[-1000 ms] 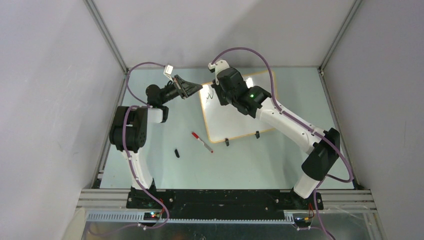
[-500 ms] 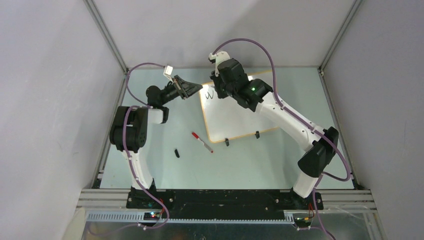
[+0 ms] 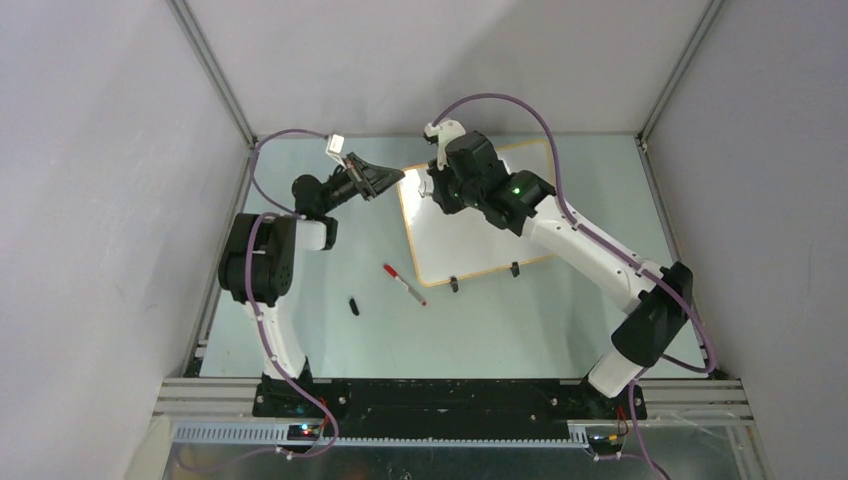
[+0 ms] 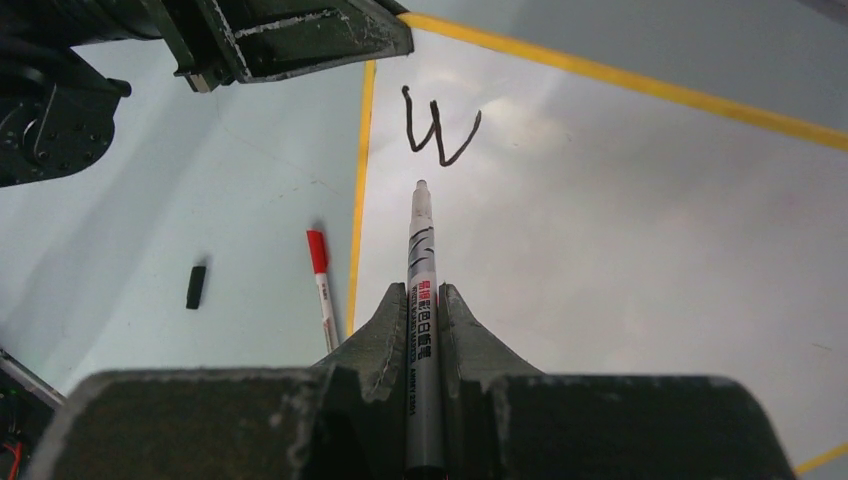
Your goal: Write a sentence on the whiteboard
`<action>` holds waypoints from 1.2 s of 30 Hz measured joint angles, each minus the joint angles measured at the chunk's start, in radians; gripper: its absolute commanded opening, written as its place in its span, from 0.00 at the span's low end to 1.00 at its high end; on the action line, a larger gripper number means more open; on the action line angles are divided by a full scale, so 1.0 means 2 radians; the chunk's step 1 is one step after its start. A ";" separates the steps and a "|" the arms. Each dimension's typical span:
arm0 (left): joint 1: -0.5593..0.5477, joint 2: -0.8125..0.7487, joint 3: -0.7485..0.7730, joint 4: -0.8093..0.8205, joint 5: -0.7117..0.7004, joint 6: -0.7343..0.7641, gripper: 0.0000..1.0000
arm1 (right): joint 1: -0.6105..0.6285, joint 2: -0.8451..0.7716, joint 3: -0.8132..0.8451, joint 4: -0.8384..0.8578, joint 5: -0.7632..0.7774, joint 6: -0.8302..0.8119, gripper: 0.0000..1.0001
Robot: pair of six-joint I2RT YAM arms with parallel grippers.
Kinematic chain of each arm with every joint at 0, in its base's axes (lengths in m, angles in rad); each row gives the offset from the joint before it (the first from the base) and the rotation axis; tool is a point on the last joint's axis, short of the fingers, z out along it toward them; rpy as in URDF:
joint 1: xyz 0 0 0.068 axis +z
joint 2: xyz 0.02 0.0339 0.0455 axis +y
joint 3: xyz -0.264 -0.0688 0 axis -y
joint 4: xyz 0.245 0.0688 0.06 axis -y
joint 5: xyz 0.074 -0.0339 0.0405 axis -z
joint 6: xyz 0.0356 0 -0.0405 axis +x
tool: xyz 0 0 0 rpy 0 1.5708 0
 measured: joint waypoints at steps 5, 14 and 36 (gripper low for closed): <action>-0.002 -0.007 -0.009 -0.004 -0.008 0.013 0.00 | -0.006 -0.018 -0.020 0.004 -0.006 -0.001 0.00; -0.007 -0.030 -0.032 -0.017 -0.034 0.045 0.00 | -0.013 -0.025 -0.036 0.037 -0.008 0.000 0.00; -0.015 -0.048 -0.037 -0.049 -0.048 0.093 0.00 | -0.007 -0.031 -0.099 0.087 0.038 0.072 0.00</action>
